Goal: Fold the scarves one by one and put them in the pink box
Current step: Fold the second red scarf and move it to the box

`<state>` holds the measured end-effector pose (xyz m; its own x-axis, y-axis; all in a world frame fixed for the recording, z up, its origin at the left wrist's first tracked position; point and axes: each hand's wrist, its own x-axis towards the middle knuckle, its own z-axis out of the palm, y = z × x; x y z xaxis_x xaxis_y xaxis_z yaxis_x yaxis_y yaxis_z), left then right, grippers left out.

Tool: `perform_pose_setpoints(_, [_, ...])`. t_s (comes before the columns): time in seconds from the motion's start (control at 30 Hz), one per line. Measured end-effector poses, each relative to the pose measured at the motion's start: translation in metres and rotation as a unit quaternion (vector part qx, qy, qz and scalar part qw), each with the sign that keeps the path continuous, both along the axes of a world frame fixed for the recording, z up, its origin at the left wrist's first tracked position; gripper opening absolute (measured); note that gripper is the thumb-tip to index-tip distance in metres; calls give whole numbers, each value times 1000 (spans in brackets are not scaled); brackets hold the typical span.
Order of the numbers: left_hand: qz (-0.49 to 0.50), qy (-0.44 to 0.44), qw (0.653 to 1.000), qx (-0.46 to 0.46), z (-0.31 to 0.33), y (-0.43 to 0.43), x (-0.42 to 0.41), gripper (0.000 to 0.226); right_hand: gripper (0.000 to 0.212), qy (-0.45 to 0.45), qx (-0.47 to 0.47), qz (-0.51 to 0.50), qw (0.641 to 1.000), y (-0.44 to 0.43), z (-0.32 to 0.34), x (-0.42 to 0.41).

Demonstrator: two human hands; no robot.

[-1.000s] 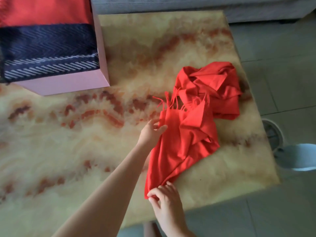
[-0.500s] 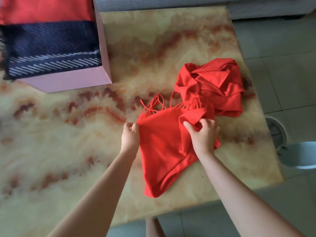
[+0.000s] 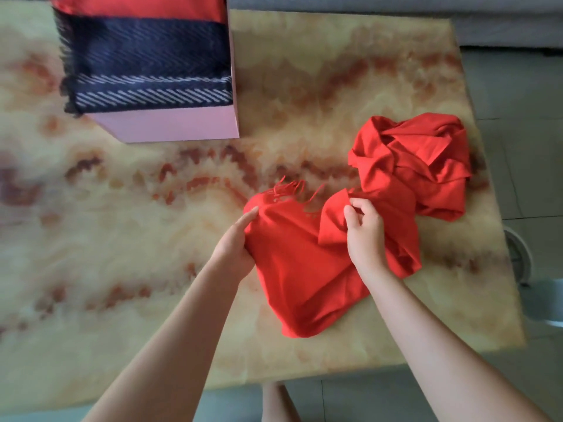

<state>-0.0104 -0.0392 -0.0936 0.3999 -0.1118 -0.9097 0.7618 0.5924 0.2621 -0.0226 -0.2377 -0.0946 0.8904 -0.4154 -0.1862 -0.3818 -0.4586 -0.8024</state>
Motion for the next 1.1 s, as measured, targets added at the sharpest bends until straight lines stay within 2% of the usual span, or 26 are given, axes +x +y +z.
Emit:
perform_pose_setpoints(0.07, [70,-9,997,-20,1,17,-3,14,17,6,11,11,1000,10,6,1])
perform_pose_setpoints(0.13, [132,-23,991,-25,1,40,-9,11,12,29,68,24,997,24,12,4])
perform_pose_setpoints(0.2, [162,-49,985,-15,2,63,-17,21,8,66,111,75,989,41,15,7])
perform_pose_setpoints(0.3, [189,-47,981,0,5,96,-33,17,7,91,72,147,982,68,12,12])
perform_pose_setpoints(0.4, [229,-26,973,31,2,133,-53,11,4,53,20,171,984,100,11,22])
perform_pose_setpoints(0.57, [281,-63,957,29,-10,201,-85,17,16,51,-14,237,970,174,15,41])
perform_pose_setpoints(0.67, [287,-97,952,39,-12,245,-103,20,19,60,-4,266,962,225,14,50])
perform_pose_setpoints(0.8, [307,-86,945,69,-15,306,-126,19,18,71,5,304,950,297,14,55])
perform_pose_setpoints(0.93, [362,-91,924,78,-13,363,-148,20,5,113,52,328,936,374,10,58])
perform_pose_setpoints(0.97, [363,-101,924,72,-13,375,-153,21,10,129,52,348,927,390,6,59])
perform_pose_setpoints(1.1, [317,-85,941,84,-11,421,-174,19,34,179,-79,426,883,445,-13,67])
